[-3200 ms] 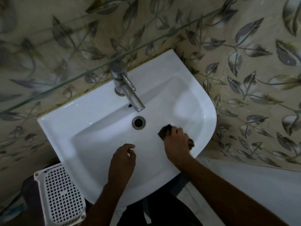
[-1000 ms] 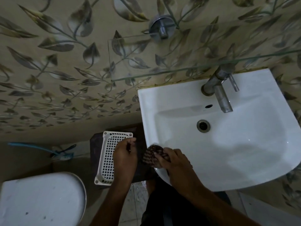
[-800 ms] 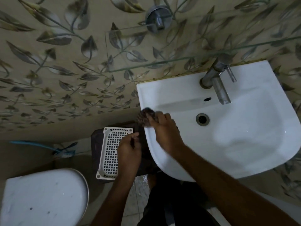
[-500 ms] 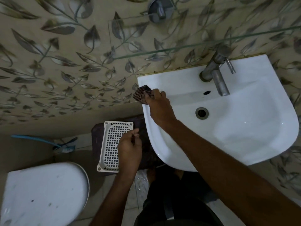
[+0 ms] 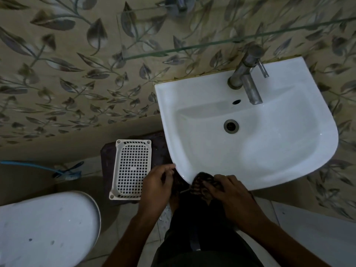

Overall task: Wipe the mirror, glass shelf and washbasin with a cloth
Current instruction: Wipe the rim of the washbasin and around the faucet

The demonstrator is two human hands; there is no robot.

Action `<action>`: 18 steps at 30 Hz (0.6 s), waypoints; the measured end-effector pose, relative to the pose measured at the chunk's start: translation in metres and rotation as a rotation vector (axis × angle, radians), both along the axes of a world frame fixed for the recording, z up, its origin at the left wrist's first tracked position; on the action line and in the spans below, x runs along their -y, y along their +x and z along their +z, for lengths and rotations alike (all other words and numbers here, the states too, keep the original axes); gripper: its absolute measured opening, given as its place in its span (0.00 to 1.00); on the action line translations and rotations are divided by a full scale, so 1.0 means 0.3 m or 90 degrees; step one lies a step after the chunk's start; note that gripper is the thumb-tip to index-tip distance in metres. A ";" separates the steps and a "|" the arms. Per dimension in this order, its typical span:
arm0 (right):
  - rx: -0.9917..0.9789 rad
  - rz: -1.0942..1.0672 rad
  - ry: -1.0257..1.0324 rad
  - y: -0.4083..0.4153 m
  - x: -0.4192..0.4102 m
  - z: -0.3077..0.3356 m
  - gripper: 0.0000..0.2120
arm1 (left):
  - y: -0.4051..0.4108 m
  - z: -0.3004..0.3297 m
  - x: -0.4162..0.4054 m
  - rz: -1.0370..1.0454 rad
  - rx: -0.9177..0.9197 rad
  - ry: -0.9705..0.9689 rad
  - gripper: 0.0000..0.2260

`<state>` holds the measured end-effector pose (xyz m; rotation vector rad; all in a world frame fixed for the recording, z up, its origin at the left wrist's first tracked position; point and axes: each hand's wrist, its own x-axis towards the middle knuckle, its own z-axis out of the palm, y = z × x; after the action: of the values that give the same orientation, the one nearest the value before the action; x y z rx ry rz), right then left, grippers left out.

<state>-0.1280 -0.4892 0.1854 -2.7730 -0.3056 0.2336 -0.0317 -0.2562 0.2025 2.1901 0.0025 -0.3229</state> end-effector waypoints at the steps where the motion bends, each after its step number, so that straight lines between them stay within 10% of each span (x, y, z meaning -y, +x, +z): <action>1: -0.008 -0.021 0.001 0.015 -0.033 0.000 0.39 | -0.006 0.005 0.011 0.003 0.018 -0.004 0.11; 9: 0.012 -0.123 -0.040 0.128 -0.289 0.033 0.38 | 0.008 0.032 0.042 0.020 0.133 0.038 0.10; 18: 0.017 -0.350 -0.104 -0.129 0.154 0.022 0.27 | -0.036 0.014 0.287 -0.233 0.132 -0.031 0.12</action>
<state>-0.1668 -0.5354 0.1918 -2.8876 0.4879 0.0852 -0.0424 -0.3424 0.2068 2.1606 -0.5194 -0.2930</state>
